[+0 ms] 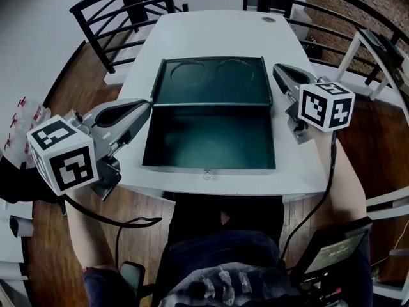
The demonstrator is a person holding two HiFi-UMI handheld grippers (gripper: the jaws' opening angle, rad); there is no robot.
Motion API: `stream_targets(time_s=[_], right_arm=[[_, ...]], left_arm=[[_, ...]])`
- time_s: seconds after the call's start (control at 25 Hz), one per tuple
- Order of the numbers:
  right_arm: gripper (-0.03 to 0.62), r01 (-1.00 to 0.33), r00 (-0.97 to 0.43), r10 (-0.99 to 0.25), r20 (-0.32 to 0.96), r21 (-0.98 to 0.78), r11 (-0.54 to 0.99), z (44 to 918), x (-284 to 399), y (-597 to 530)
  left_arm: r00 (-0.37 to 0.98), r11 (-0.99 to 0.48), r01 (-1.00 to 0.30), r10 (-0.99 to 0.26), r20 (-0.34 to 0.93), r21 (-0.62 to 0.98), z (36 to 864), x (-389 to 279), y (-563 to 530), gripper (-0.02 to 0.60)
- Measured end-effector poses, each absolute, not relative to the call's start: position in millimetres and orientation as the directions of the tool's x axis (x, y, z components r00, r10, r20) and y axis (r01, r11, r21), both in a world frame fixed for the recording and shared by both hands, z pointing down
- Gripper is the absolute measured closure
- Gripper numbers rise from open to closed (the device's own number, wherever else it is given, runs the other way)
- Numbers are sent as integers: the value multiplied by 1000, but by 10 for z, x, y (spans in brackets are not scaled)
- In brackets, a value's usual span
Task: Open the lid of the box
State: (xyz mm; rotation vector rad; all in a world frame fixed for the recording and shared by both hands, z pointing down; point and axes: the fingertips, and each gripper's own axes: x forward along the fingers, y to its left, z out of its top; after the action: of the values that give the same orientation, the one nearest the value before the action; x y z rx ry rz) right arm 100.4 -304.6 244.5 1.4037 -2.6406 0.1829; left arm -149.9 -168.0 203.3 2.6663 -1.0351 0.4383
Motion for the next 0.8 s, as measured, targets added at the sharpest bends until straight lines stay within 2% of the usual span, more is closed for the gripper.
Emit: stream_targets(time_s=[0.56,0.8], right_arm=[[591,-835,-546,-818,182,-42,548,2390,991,-2990],[591,-810,-583,-788,199,-66,583,2411,859,-2942]], left_arm=[[714,-720,-678,-599,362,148,2044,-1600,-2027,565],[711,-701,-690,-611,348,181,2016,-1740,-2128,565]])
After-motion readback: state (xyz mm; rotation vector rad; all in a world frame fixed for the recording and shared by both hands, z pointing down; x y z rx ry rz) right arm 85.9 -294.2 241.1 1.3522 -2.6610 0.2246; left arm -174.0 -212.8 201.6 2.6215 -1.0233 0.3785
